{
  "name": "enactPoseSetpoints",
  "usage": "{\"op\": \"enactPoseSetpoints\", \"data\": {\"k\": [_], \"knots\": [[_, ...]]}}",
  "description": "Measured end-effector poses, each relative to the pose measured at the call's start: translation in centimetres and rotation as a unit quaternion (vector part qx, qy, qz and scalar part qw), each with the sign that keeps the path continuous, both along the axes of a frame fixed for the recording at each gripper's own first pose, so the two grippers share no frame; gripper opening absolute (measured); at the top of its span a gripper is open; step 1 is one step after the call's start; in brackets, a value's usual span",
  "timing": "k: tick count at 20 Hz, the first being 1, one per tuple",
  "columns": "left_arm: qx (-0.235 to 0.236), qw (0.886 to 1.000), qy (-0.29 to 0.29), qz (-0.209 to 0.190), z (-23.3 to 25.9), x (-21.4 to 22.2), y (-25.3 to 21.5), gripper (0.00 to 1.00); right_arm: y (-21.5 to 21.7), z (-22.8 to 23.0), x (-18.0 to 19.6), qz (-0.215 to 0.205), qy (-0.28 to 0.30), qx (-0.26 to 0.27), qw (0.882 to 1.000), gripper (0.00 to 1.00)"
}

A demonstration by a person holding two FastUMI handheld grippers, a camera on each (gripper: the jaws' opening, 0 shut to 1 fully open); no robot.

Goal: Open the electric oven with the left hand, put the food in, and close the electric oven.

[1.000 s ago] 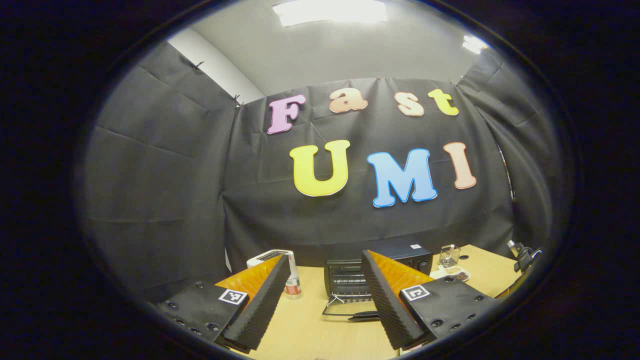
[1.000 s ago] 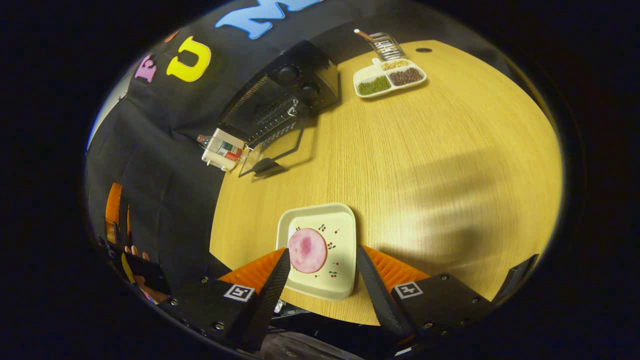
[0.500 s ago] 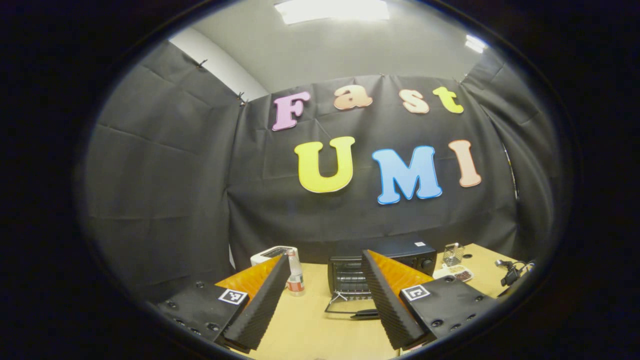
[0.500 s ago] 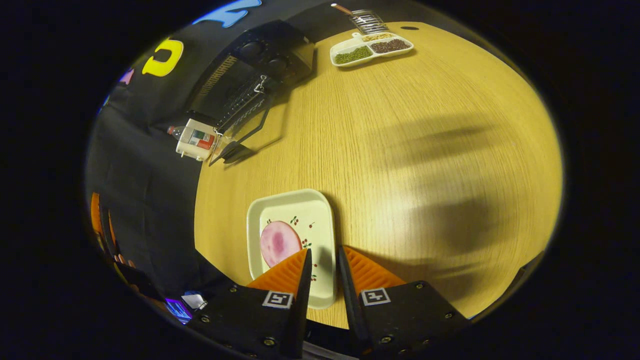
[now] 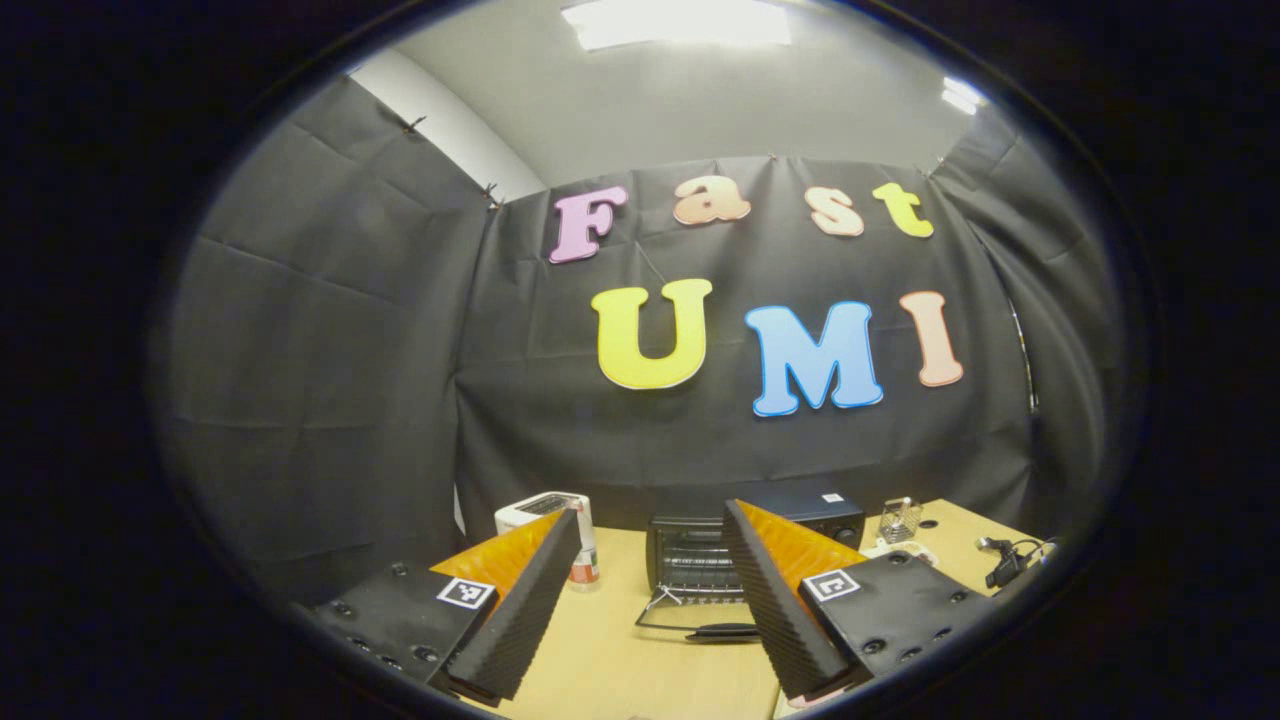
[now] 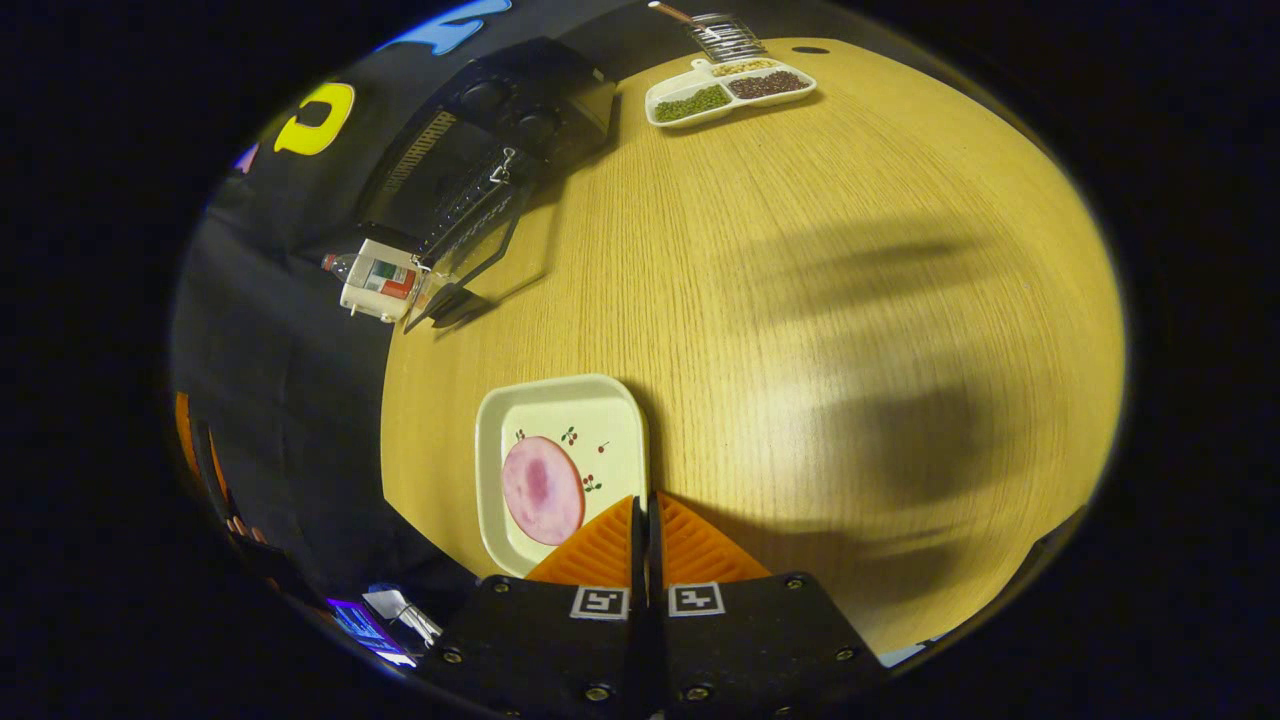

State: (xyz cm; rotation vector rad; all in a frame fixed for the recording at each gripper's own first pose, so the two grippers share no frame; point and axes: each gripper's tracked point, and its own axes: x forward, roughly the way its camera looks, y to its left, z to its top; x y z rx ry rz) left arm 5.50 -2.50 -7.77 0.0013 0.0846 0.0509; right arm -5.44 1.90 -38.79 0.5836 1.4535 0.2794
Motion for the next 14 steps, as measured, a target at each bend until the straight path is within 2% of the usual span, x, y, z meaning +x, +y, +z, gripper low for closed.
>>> {"op": "enactPoseSetpoints", "data": {"k": [5,8,14], "knots": [[0.014,1.0,0.009,0.014,0.2,-2.8,0.5,0.99,-0.2,0.8,0.3,-0.026,0.001,0.024,0.999,0.0],[0.007,1.0,0.007,0.021,0.3,-3.9,0.5,0.98,0.4,2.4,0.6,-0.042,-0.008,0.041,0.998,0.0],[0.003,1.0,0.007,0.013,-0.4,-2.1,1.4,0.94,2.6,5.6,3.7,-0.111,-0.02,0.051,0.992,0.0]]}}
